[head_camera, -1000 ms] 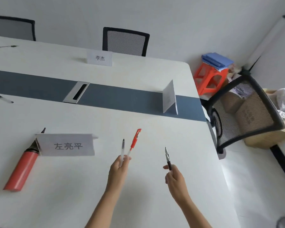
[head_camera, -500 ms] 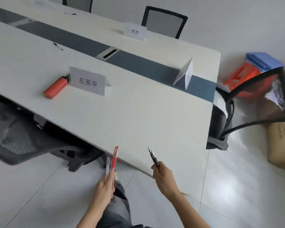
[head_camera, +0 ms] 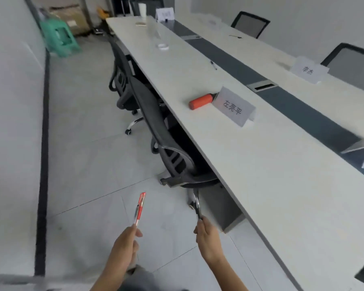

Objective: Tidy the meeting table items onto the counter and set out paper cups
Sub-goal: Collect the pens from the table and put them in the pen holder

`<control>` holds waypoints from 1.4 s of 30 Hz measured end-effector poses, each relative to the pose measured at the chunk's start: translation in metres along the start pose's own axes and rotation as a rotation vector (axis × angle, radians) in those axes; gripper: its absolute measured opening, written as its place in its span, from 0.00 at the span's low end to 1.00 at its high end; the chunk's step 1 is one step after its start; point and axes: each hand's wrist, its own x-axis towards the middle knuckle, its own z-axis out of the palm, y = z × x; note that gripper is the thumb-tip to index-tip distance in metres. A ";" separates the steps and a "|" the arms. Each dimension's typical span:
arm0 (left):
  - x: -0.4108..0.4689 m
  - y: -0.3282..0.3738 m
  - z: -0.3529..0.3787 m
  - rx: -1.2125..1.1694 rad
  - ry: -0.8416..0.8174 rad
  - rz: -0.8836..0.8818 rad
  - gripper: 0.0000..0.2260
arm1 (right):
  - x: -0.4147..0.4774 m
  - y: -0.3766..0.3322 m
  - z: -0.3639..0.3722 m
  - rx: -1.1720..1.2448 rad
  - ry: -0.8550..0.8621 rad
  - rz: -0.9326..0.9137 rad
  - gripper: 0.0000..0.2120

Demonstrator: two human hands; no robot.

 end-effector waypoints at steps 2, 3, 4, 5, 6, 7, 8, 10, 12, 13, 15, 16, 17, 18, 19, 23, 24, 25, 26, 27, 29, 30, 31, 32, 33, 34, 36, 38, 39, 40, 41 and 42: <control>0.005 -0.010 -0.031 -0.051 0.061 -0.013 0.16 | 0.004 -0.014 0.031 -0.037 -0.087 -0.029 0.14; 0.008 -0.014 -0.048 -0.066 0.096 0.008 0.15 | 0.006 -0.023 0.047 -0.055 -0.134 -0.048 0.13; 0.011 -0.016 -0.065 -0.077 0.131 0.034 0.15 | 0.008 -0.033 0.064 -0.068 -0.180 -0.073 0.12; 0.014 -0.017 -0.083 -0.081 0.167 0.055 0.15 | 0.009 -0.043 0.081 -0.074 -0.222 -0.101 0.10; 0.017 -0.015 -0.099 -0.092 0.201 0.065 0.15 | 0.011 -0.055 0.097 -0.077 -0.256 -0.128 0.08; 0.022 -0.011 -0.113 -0.105 0.225 0.072 0.15 | 0.012 -0.067 0.113 -0.075 -0.280 -0.154 0.07; 0.027 -0.007 -0.126 -0.116 0.236 0.079 0.15 | 0.014 -0.078 0.127 -0.069 -0.298 -0.174 0.06; 0.037 0.004 -0.144 -0.122 0.249 0.103 0.15 | 0.020 -0.097 0.149 -0.052 -0.309 -0.187 0.07; 0.046 0.013 -0.152 -0.155 0.258 0.121 0.15 | 0.026 -0.108 0.162 -0.032 -0.313 -0.169 0.08; 0.050 0.016 -0.153 -0.175 0.265 0.123 0.15 | 0.030 -0.112 0.166 -0.026 -0.315 -0.158 0.08; 0.059 0.024 -0.152 -0.204 0.284 0.124 0.15 | 0.038 -0.116 0.166 -0.027 -0.320 -0.142 0.06; 0.065 0.027 -0.150 -0.219 0.299 0.124 0.15 | 0.045 -0.119 0.164 -0.031 -0.323 -0.139 0.05; 0.070 0.032 -0.147 -0.236 0.315 0.120 0.15 | 0.052 -0.123 0.162 -0.035 -0.326 -0.140 0.04; 0.077 0.036 -0.145 -0.256 0.333 0.114 0.16 | 0.062 -0.127 0.159 -0.044 -0.328 -0.143 0.03; 0.084 0.042 -0.141 -0.279 0.349 0.107 0.17 | 0.073 -0.131 0.157 -0.058 -0.333 -0.147 0.03; 0.110 0.065 -0.121 -0.330 0.396 0.110 0.17 | 0.120 -0.153 0.155 -0.126 -0.380 -0.177 0.06; 0.115 0.069 -0.117 -0.334 0.406 0.110 0.17 | 0.130 -0.158 0.157 -0.140 -0.394 -0.179 0.07; 0.119 0.070 -0.114 -0.340 0.415 0.102 0.17 | 0.139 -0.161 0.160 -0.154 -0.409 -0.179 0.07; 0.121 0.069 -0.111 -0.350 0.425 0.084 0.17 | 0.146 -0.163 0.164 -0.174 -0.428 -0.179 0.06; 0.123 0.067 -0.111 -0.360 0.439 0.058 0.16 | 0.151 -0.163 0.169 -0.199 -0.453 -0.180 0.05; 0.127 0.063 -0.116 -0.368 0.488 0.017 0.17 | 0.161 -0.163 0.179 -0.245 -0.505 -0.196 0.03; 0.131 0.063 -0.121 -0.376 0.525 -0.004 0.17 | 0.166 -0.165 0.185 -0.254 -0.528 -0.195 0.03; 0.136 0.064 -0.128 -0.396 0.564 -0.026 0.18 | 0.173 -0.168 0.192 -0.253 -0.545 -0.189 0.03; 0.142 0.065 -0.134 -0.419 0.597 -0.047 0.18 | 0.179 -0.174 0.200 -0.251 -0.560 -0.175 0.03; 0.148 0.068 -0.140 -0.438 0.621 -0.066 0.18 | 0.185 -0.180 0.210 -0.246 -0.575 -0.161 0.04; 0.155 0.070 -0.146 -0.451 0.636 -0.081 0.18 | 0.192 -0.185 0.220 -0.243 -0.589 -0.150 0.05; 0.174 0.077 -0.159 -0.459 0.647 -0.095 0.17 | 0.206 -0.200 0.243 -0.246 -0.605 -0.158 0.09; 0.198 0.086 -0.176 -0.454 0.651 -0.104 0.17 | 0.220 -0.216 0.270 -0.275 -0.607 -0.176 0.12; 0.213 0.092 -0.187 -0.455 0.650 -0.100 0.17 | 0.228 -0.225 0.284 -0.278 -0.611 -0.181 0.14; 0.228 0.100 -0.201 -0.454 0.652 -0.093 0.17 | 0.235 -0.235 0.299 -0.273 -0.617 -0.185 0.15; 0.241 0.108 -0.216 -0.446 0.659 -0.087 0.16 | 0.242 -0.245 0.313 -0.271 -0.619 -0.189 0.16; 0.254 0.118 -0.234 -0.441 0.676 -0.074 0.16 | 0.249 -0.256 0.327 -0.274 -0.618 -0.191 0.16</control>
